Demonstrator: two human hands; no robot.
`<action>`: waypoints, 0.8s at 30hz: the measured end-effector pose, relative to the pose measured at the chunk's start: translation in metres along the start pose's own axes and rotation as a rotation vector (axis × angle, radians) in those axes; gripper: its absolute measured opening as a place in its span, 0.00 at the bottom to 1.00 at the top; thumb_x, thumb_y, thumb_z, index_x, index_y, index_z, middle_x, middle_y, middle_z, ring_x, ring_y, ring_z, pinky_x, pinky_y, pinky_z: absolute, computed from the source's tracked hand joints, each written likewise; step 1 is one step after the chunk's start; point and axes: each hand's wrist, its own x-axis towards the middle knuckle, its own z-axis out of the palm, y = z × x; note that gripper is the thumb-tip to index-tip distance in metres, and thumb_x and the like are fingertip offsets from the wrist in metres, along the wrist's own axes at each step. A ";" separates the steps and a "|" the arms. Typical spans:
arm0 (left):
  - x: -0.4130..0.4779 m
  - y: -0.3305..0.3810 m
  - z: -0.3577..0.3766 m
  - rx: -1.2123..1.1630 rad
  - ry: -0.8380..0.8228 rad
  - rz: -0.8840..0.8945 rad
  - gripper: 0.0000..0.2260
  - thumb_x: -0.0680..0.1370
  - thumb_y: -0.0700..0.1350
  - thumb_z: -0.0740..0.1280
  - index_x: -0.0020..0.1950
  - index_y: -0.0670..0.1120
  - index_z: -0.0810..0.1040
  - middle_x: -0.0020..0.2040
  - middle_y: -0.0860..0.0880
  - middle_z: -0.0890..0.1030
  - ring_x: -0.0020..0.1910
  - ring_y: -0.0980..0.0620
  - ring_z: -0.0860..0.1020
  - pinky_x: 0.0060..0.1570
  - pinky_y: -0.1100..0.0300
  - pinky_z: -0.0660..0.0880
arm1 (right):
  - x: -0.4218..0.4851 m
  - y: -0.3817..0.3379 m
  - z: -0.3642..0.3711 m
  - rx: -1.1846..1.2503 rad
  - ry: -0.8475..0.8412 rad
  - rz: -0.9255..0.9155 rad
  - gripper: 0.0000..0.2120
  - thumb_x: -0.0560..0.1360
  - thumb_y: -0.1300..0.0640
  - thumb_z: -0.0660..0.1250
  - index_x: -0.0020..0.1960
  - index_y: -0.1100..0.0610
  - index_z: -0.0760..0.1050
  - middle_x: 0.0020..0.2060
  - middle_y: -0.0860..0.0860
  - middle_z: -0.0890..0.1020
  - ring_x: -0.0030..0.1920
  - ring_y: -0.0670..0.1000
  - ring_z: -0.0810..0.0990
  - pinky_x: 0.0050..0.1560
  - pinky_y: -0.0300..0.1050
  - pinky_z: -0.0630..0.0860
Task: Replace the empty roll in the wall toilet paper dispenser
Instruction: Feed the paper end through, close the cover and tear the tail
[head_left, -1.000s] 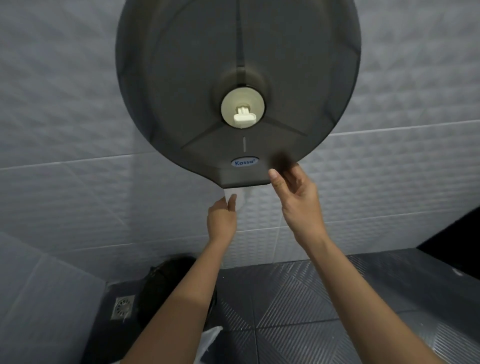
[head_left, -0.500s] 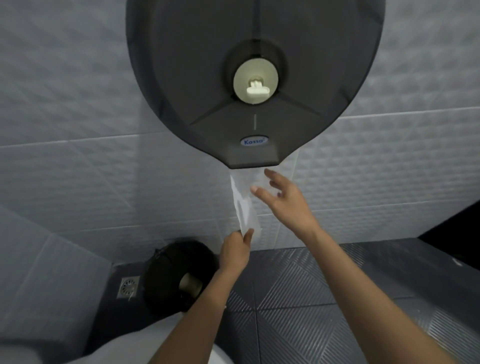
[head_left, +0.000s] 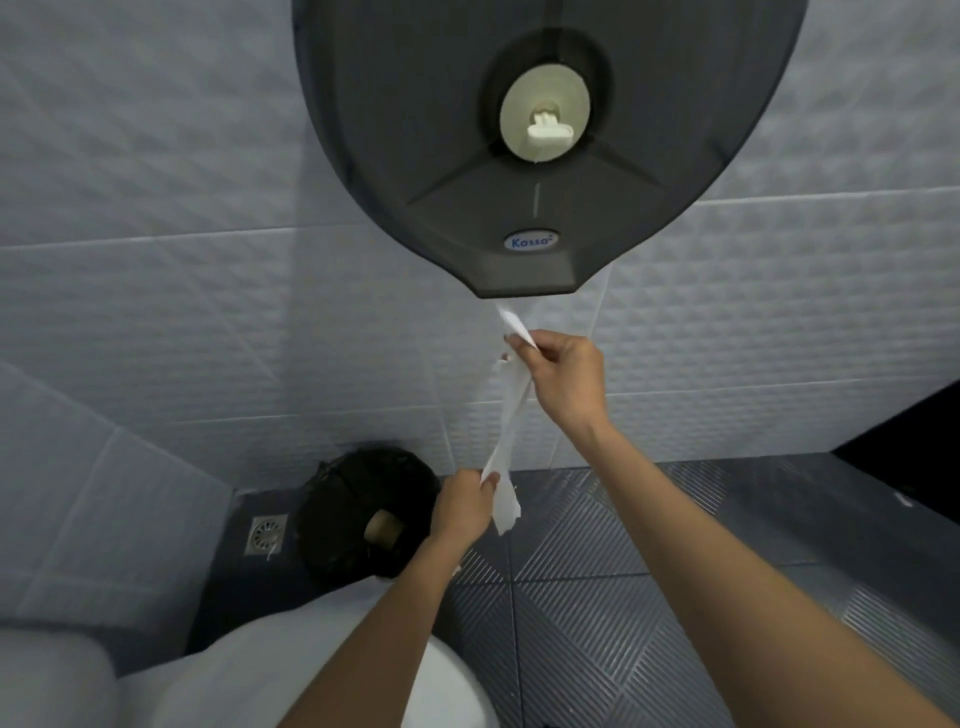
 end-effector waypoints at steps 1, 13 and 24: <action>0.000 -0.002 -0.003 -0.051 0.006 -0.021 0.15 0.81 0.48 0.61 0.45 0.39 0.81 0.43 0.39 0.83 0.42 0.42 0.82 0.42 0.51 0.80 | -0.001 0.005 -0.002 -0.004 0.018 0.015 0.09 0.75 0.52 0.69 0.41 0.54 0.85 0.34 0.55 0.85 0.34 0.45 0.78 0.36 0.44 0.74; 0.016 0.017 -0.037 -1.260 -0.010 -0.249 0.16 0.77 0.27 0.57 0.57 0.41 0.76 0.45 0.46 0.80 0.41 0.52 0.79 0.33 0.69 0.79 | -0.016 0.066 -0.013 0.146 0.172 0.360 0.06 0.78 0.63 0.65 0.47 0.63 0.80 0.26 0.53 0.76 0.19 0.42 0.75 0.25 0.35 0.75; 0.004 0.004 -0.036 -0.823 -0.160 -0.290 0.34 0.76 0.34 0.64 0.78 0.46 0.52 0.67 0.44 0.74 0.57 0.49 0.75 0.61 0.54 0.70 | -0.040 0.075 0.006 0.250 0.134 0.430 0.19 0.75 0.56 0.68 0.65 0.57 0.72 0.56 0.55 0.79 0.56 0.55 0.80 0.60 0.56 0.76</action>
